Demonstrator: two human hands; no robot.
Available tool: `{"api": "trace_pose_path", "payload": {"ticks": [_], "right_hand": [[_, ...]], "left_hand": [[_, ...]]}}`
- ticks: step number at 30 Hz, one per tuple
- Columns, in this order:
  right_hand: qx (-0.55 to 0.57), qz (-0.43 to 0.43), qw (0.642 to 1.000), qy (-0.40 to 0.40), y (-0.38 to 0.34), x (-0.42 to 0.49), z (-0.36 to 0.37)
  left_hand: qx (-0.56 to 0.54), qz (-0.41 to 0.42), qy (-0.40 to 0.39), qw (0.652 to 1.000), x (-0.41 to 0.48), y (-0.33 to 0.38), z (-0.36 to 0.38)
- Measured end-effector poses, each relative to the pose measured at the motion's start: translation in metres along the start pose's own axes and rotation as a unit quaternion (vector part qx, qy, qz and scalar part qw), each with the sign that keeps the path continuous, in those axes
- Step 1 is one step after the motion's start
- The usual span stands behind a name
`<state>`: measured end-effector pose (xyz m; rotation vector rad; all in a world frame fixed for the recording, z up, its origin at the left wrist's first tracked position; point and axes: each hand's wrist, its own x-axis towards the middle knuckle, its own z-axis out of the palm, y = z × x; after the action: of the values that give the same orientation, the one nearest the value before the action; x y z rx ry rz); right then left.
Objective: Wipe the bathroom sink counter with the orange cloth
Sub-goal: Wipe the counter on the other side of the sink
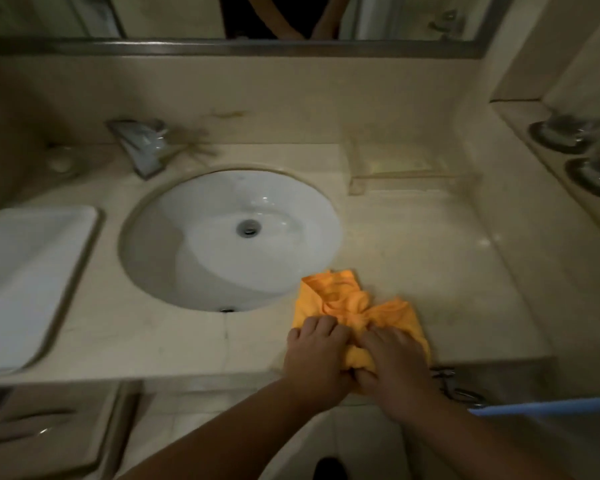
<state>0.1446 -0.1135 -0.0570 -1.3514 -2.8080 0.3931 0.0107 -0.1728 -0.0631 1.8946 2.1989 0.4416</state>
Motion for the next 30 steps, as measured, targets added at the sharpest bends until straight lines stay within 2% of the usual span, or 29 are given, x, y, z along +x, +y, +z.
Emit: {"api": "trace_pose_path", "payload": {"ticks": [3,8,12,15,17,22,25,27,30], "right_hand": [[0.002,-0.047,0.999,-0.016,-0.059,0.022,0.01],[-0.009,-0.112,0.993,-0.036,-0.15,0.051,0.031],[0.001,-0.129,0.989,-0.07,-0.216,0.065,0.046],[0.001,-0.147,0.988,-0.057,-0.259,0.072,0.054],[0.013,-0.153,0.982,-0.106,-0.281,0.075,0.058],[0.027,-0.166,0.974,-0.152,-0.305,0.067,0.056],[0.031,-0.2,0.964,-0.172,-0.309,0.054,0.049],[0.05,-0.219,0.955,-0.194,-0.309,0.046,0.041],[0.122,-0.186,0.954,-0.201,-0.295,0.039,0.012]], "left_hand": [[0.002,-0.056,0.015,0.998,-0.021,-0.054,-0.019],[-0.012,-0.127,-0.002,0.992,-0.06,-0.139,-0.048],[-0.01,-0.155,0.003,0.988,-0.089,-0.198,-0.07],[-0.014,-0.165,0.0,0.986,-0.107,-0.235,-0.086],[-0.011,-0.171,-0.003,0.985,-0.117,-0.255,-0.094],[-0.04,-0.169,0.032,0.984,-0.145,-0.267,-0.104],[-0.056,-0.18,0.026,0.982,-0.167,-0.26,-0.1],[-0.094,-0.195,0.024,0.976,-0.174,-0.253,-0.101],[-0.185,-0.199,0.011,0.962,-0.166,-0.232,-0.115]]}}
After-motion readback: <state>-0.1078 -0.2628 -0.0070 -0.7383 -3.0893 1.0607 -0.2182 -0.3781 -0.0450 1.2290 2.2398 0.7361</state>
